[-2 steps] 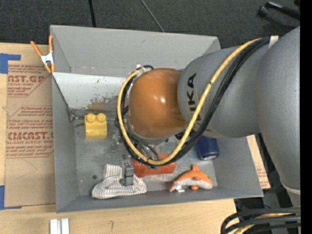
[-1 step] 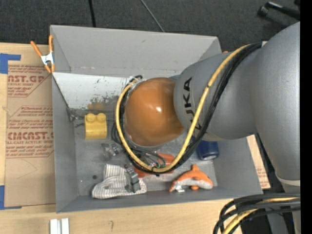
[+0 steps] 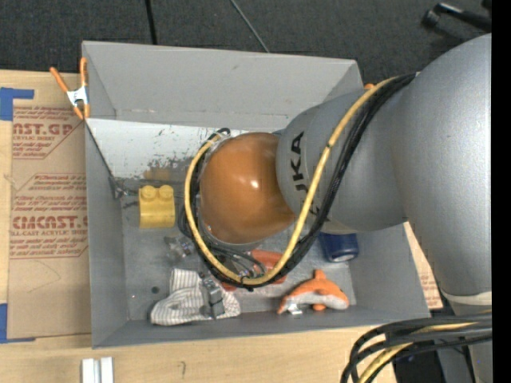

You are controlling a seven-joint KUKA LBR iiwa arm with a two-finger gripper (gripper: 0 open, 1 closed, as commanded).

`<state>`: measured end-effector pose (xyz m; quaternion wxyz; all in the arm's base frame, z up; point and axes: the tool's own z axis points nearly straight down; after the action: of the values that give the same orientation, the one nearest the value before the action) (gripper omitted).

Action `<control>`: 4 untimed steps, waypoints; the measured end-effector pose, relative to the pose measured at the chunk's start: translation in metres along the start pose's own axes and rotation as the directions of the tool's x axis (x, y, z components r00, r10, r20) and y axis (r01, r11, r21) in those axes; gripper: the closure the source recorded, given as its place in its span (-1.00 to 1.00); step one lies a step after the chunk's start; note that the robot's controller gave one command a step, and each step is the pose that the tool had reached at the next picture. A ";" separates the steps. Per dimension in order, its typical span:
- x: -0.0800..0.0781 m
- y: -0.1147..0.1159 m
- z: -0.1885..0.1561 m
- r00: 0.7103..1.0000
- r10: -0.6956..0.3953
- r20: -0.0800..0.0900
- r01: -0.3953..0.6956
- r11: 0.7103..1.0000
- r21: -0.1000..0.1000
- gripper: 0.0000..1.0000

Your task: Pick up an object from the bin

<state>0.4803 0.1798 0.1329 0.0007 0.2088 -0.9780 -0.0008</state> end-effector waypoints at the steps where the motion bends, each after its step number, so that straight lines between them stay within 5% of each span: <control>1: -0.019 -0.014 0.062 1.000 -0.016 0.004 0.016 1.000 0.000 -1.00; 2: -0.011 -0.025 0.063 1.000 0.018 0.002 -0.018 1.000 0.000 1.00; 4: -0.009 -0.025 0.058 1.000 0.018 -0.004 -0.018 1.000 0.000 1.00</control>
Offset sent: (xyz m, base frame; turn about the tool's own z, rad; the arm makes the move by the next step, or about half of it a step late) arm 0.0202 -0.0196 -0.0629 0.0183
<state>0.4986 0.1611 0.0749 0.0029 0.2001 -0.9798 -0.0006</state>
